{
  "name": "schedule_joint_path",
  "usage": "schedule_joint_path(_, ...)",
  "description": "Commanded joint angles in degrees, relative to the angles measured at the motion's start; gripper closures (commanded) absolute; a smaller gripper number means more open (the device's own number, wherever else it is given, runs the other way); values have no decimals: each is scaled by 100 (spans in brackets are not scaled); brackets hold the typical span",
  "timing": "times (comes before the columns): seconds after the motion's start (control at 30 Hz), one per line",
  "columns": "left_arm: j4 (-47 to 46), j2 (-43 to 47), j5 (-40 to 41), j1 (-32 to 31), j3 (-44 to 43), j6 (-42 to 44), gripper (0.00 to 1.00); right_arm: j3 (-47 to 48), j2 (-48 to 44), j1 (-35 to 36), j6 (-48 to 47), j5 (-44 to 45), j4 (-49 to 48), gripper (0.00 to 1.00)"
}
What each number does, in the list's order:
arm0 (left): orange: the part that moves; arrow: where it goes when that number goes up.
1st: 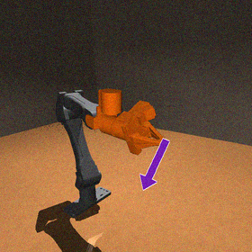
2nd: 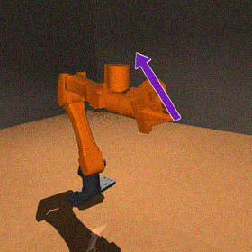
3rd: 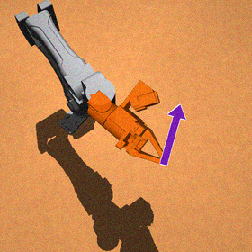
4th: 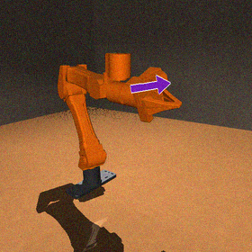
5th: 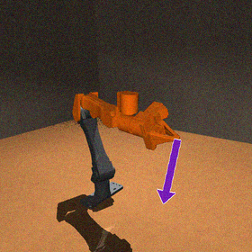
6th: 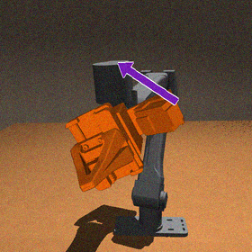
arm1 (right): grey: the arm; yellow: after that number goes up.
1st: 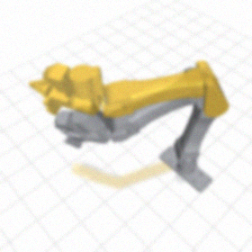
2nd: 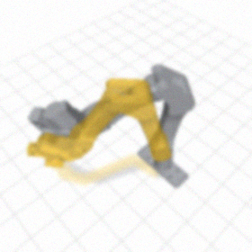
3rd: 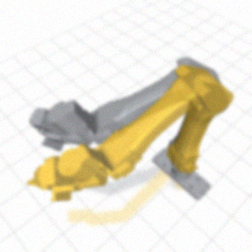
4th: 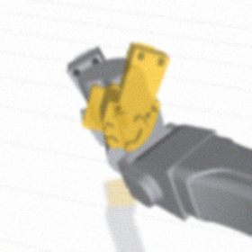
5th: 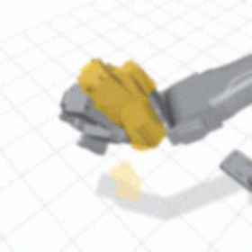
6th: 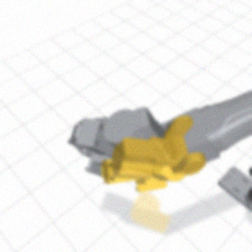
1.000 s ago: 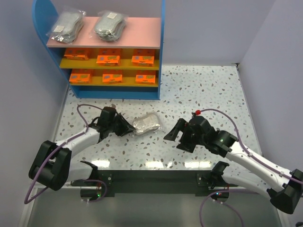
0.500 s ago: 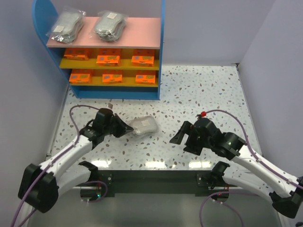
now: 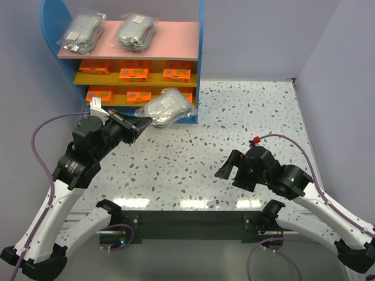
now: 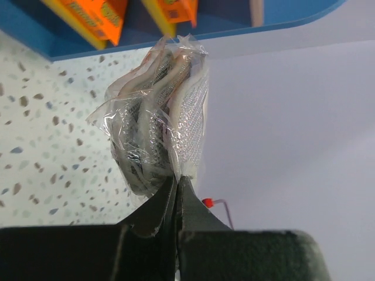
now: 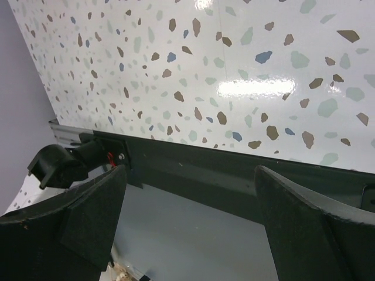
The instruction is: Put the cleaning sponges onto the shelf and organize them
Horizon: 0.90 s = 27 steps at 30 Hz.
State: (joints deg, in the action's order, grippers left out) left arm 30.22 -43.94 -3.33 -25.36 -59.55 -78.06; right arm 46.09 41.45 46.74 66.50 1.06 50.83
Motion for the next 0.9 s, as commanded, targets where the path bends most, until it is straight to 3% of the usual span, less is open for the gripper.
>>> schedule_joint_path(0.0,-139,-307,577,-39,-977,-271,100,269,-93,-33,-155,219,173,6)
schedule_joint_path(0.13,-464,-1026,1158,-30,-2224,-139,100,304,-164,-25,-155,272,243,6)
schedule_joint_path(0.33,-1026,-2028,1861,-39,-3316,-43,100,419,-287,-25,-181,404,428,6)
schedule_joint_path(0.43,-1473,-2398,2249,-39,-3449,-95,100,454,-418,-25,-120,526,533,6)
schedule_joint_path(0.73,-2783,-3918,2249,-47,-4029,-438,100,507,-586,-25,-76,764,656,6)
schedule_joint_path(0.87,-2723,-4306,2626,-118,-4275,-561,100,524,-673,-25,-32,878,718,6)
